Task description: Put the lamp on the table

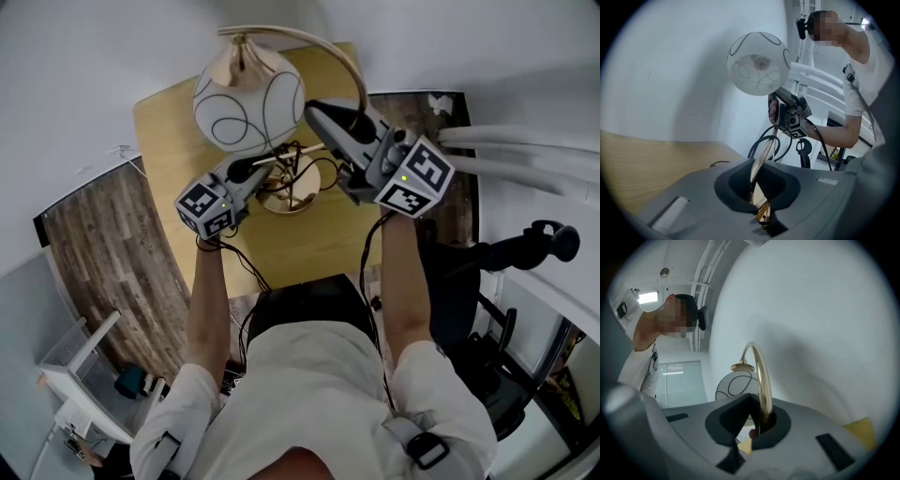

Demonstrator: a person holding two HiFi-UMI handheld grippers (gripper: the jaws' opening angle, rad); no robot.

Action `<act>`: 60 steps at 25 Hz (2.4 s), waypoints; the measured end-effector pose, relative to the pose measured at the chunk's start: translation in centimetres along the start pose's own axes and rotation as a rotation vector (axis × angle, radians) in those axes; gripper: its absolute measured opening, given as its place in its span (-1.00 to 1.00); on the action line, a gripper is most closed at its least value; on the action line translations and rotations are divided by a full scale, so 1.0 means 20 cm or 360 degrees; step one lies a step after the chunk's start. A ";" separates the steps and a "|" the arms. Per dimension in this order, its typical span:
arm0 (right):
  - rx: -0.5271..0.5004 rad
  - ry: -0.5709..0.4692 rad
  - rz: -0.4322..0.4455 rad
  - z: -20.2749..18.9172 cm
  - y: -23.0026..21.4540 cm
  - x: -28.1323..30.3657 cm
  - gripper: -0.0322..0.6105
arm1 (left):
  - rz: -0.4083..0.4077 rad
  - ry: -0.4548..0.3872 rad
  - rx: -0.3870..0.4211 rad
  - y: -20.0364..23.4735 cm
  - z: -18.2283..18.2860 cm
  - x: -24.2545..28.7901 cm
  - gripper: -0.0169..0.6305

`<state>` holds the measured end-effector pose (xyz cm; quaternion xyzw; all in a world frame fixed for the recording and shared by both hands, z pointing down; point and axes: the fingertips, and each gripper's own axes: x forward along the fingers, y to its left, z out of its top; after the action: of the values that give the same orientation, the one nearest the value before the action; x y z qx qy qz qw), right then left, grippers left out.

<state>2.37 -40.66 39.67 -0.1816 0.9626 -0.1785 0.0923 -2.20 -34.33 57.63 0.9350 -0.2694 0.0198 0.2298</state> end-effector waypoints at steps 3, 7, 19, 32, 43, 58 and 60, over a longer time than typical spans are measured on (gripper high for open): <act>-0.0011 0.0009 -0.0009 0.00 0.00 -0.01 -0.90 | 0.0004 0.0015 0.0009 0.01 -0.01 -0.01 -0.92; -0.0024 0.0022 -0.0004 -0.01 0.01 -0.01 -0.90 | -0.0007 0.0022 0.0006 0.00 -0.03 -0.01 -0.92; -0.0101 0.0048 0.0044 0.01 0.10 -0.04 -0.90 | -0.0037 -0.0007 -0.0011 -0.06 -0.04 0.00 -0.90; -0.0108 -0.0004 -0.0043 0.05 0.07 -0.10 -0.90 | -0.0063 0.0006 -0.0024 -0.09 -0.06 0.02 -0.89; 0.0028 -0.0087 -0.0116 0.13 0.00 -0.10 -0.90 | -0.0090 0.0025 -0.0041 -0.11 -0.08 0.04 -0.86; 0.0191 -0.0129 -0.0221 0.10 -0.10 -0.10 -0.90 | -0.0078 0.0026 -0.0125 -0.14 -0.10 0.05 -0.83; 0.0197 -0.0120 -0.0226 0.07 -0.13 -0.09 -0.90 | -0.0079 0.0024 -0.0147 -0.11 -0.13 0.05 -0.83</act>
<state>5.09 -42.61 39.64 -0.2500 0.9303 -0.2367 0.1267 0.03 -32.09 59.17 0.9295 -0.2451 0.0087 0.2753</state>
